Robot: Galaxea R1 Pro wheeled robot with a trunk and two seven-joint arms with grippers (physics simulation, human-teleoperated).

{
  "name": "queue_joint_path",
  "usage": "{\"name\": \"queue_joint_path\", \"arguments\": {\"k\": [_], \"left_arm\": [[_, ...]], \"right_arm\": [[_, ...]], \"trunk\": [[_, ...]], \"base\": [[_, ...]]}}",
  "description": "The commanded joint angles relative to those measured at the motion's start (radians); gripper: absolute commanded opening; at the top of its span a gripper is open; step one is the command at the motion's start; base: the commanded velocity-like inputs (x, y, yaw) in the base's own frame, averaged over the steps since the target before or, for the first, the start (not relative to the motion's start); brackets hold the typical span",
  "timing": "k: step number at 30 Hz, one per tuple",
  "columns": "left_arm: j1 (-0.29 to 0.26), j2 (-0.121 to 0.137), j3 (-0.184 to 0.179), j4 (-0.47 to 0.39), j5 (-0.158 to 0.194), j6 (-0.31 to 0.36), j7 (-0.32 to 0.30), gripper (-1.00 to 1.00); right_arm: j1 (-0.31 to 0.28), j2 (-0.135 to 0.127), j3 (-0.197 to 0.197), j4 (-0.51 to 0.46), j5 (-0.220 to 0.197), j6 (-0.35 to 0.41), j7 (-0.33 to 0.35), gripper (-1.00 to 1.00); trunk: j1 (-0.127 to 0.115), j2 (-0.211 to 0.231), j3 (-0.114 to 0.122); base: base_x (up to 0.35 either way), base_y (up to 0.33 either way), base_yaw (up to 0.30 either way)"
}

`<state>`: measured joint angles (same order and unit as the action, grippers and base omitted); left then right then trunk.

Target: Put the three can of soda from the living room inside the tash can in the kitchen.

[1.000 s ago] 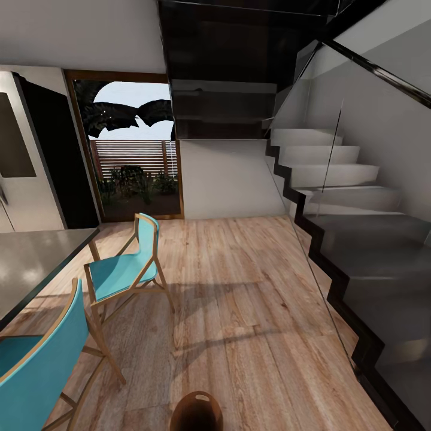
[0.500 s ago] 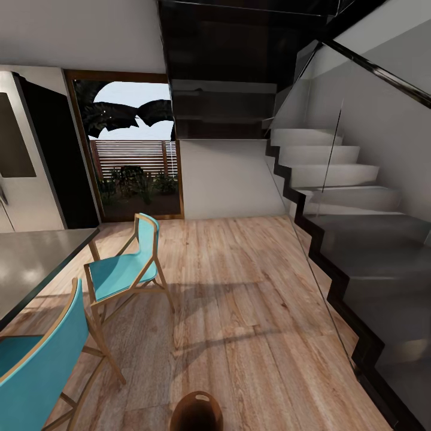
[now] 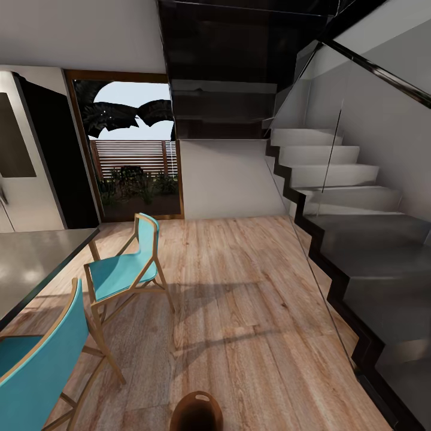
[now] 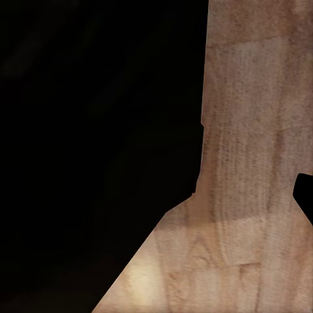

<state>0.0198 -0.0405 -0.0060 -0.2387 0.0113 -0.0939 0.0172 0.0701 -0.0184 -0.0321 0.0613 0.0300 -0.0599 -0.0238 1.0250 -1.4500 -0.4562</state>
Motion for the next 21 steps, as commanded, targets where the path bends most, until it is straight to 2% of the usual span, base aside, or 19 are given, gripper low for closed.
{"name": "queue_joint_path", "arguments": {"k": [1,21], "left_arm": [[0.0,0.0,0.0,0.0,0.0,0.0,0.0,1.0],[0.0,0.0,0.0,0.0,0.0,0.0,0.0,1.0]], "right_arm": [[0.0,0.0,0.0,0.0,0.0,0.0,0.0,1.0],[0.0,0.0,0.0,0.0,0.0,0.0,0.0,1.0]], "trunk": [[0.0,0.0,0.0],[0.0,0.0,0.0]], "base": [[0.0,0.0,0.0],[0.0,0.0,0.0]]}}
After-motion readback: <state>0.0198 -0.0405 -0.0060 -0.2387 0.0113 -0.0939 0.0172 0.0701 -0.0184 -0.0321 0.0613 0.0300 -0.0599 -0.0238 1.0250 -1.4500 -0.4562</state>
